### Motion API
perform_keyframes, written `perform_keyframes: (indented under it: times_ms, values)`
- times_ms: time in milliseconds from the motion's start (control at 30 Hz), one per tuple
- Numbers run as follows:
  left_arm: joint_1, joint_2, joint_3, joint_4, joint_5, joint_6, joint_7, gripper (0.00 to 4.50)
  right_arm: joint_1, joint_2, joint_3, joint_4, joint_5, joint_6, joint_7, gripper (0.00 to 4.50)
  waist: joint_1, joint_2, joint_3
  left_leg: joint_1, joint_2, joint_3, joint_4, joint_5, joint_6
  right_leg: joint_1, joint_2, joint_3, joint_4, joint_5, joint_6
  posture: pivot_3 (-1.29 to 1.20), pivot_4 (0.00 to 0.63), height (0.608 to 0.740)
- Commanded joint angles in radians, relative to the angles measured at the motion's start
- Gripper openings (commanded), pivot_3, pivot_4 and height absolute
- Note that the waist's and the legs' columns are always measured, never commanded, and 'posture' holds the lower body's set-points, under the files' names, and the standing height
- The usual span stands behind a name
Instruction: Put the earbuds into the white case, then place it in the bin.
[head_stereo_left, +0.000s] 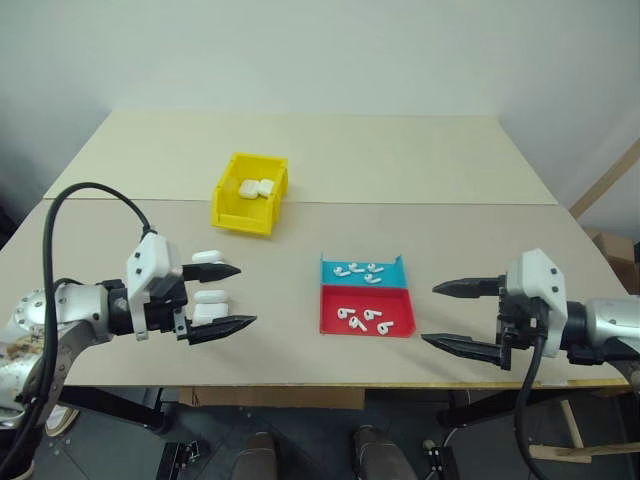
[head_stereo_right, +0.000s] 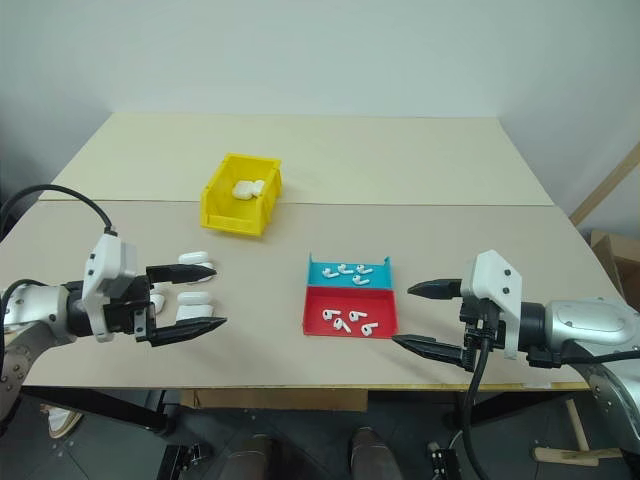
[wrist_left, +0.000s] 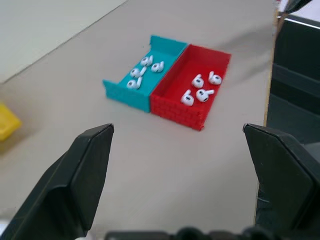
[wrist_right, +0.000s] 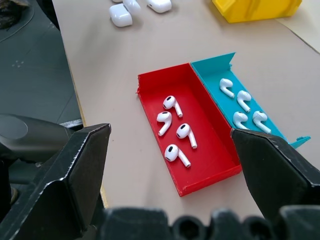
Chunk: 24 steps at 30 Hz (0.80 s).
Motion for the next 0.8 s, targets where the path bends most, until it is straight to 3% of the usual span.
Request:
perform_keyframes:
  times_ms: [33, 133, 200, 267, 533, 733, 800]
  values:
    - [-0.090, 0.111, 0.032, -0.085, -0.151, 0.310, 0.131, 4.50, -0.033, -0.014, -0.007, -0.013, -0.006, -0.006, -0.013, 4.47, 0.000, -0.001, 0.001, 0.000, 0.000, 0.000, 0.000, 0.000, 0.000, 0.000, 0.000, 0.000, 0.000, 0.000, 0.001, 0.00, 0.150, 0.740]
    - [-0.194, 0.172, 0.015, -0.082, -0.268, 0.537, 0.210, 4.50, -0.023, -0.008, -0.009, -0.031, -0.008, 0.006, -0.036, 4.47, 0.001, -0.001, 0.001, 0.000, 0.000, 0.000, 0.000, 0.000, 0.000, 0.000, 0.000, 0.000, 0.000, 0.000, 0.001, 0.00, 0.150, 0.740]
    - [-0.329, 0.124, -0.019, -0.023, -0.307, 0.766, 0.310, 4.50, -0.001, -0.004, -0.015, -0.044, -0.010, 0.001, -0.040, 4.47, 0.005, -0.001, 0.001, -0.001, 0.000, 0.000, 0.000, 0.000, 0.000, -0.001, 0.000, 0.000, 0.000, -0.001, 0.001, 0.00, 0.150, 0.740]
    - [-0.403, 0.112, -0.061, 0.047, -0.360, 0.878, 0.420, 4.50, 0.012, 0.005, -0.023, -0.059, -0.009, 0.001, -0.056, 4.47, 0.004, -0.001, 0.001, 0.000, -0.001, -0.001, 0.000, 0.000, 0.000, 0.000, 0.000, -0.001, 0.000, -0.001, 0.001, 0.00, 0.150, 0.740]
    - [-0.528, 0.226, -0.176, 0.216, -0.704, 0.891, 0.856, 4.50, 0.053, 0.026, -0.019, -0.100, -0.014, -0.001, -0.104, 4.47, -0.003, -0.003, 0.001, -0.001, -0.001, -0.002, 0.000, 0.000, 0.000, -0.002, 0.000, -0.001, 0.001, 0.002, -0.003, 0.00, 0.150, 0.740]
    - [-0.651, 0.367, -0.405, 0.312, -0.997, 0.889, 1.158, 4.50, 0.054, 0.054, 0.017, -0.110, -0.038, -0.009, -0.137, 4.47, -0.001, -0.003, 0.001, -0.001, -0.001, -0.002, 0.000, 0.000, 0.000, -0.001, -0.001, 0.000, 0.001, 0.002, -0.003, 0.00, 0.150, 0.740]
    - [-0.653, 0.430, -0.508, 0.321, -1.172, 0.786, 1.295, 4.50, 0.054, 0.067, 0.028, -0.118, -0.041, -0.013, -0.144, 4.47, -0.002, -0.003, 0.002, -0.001, -0.001, -0.002, 0.000, 0.000, 0.000, -0.001, -0.001, 0.000, 0.001, 0.002, -0.003, 0.00, 0.150, 0.740]
